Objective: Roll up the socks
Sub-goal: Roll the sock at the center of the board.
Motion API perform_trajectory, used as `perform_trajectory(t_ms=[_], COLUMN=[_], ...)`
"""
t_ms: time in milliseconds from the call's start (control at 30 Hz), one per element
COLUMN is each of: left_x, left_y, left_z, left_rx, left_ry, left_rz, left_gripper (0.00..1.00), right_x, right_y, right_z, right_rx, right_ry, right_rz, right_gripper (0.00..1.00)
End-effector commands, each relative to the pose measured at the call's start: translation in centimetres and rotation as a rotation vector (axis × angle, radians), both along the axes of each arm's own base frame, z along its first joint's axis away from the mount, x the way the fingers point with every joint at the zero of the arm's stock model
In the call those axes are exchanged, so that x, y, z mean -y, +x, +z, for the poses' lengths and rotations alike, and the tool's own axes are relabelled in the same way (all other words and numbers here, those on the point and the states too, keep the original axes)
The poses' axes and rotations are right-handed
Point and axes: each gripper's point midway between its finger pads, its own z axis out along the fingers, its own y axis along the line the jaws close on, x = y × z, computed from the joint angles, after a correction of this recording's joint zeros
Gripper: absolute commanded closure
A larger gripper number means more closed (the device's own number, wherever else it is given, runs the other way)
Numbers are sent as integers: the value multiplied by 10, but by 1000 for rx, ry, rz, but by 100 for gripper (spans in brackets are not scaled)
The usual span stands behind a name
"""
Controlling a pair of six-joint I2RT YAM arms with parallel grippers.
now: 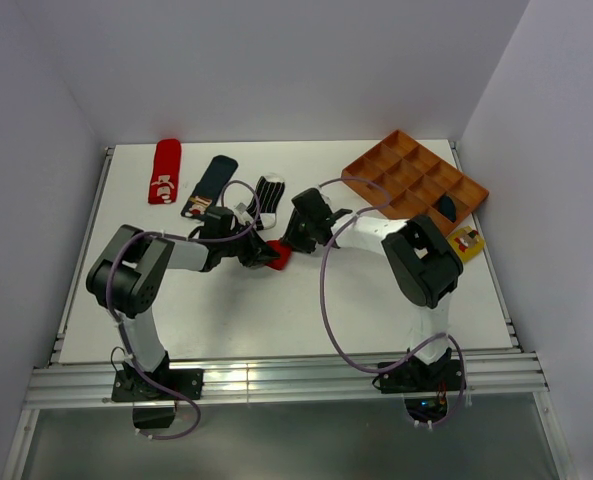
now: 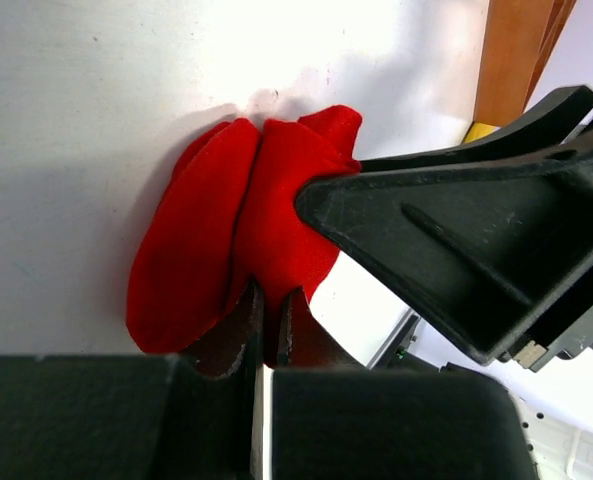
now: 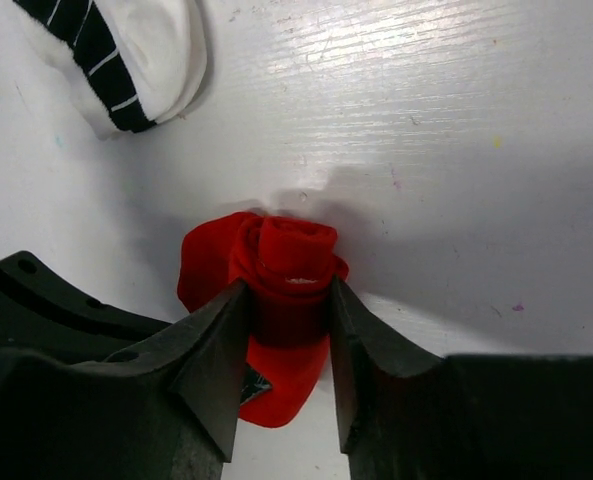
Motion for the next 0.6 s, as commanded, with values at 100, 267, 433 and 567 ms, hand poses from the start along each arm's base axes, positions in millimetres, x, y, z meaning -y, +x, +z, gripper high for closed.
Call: perform_trajectory(t_ms=[100,267,433,567], left_x=[-8,-24,-41,-43], left_y=[-16,-10,-1,-1], left_z=[-28,-22,3,27], left_rx=[-53,24,192,377], left_ry=[75,168,337,489], left_rz=[-21,33,99,120], left_gripper=[99,86,59,51], right_x=[7,12,11,11], right_y=[-15,-16,-19,-18], right_z=[-24,-28,-28,-26], right_rx=[-80,-103,-120,-127], right_ry=[-105,-154,-167,-183], right_rz=[28,38,55,67], right_gripper=[81,100,100,100])
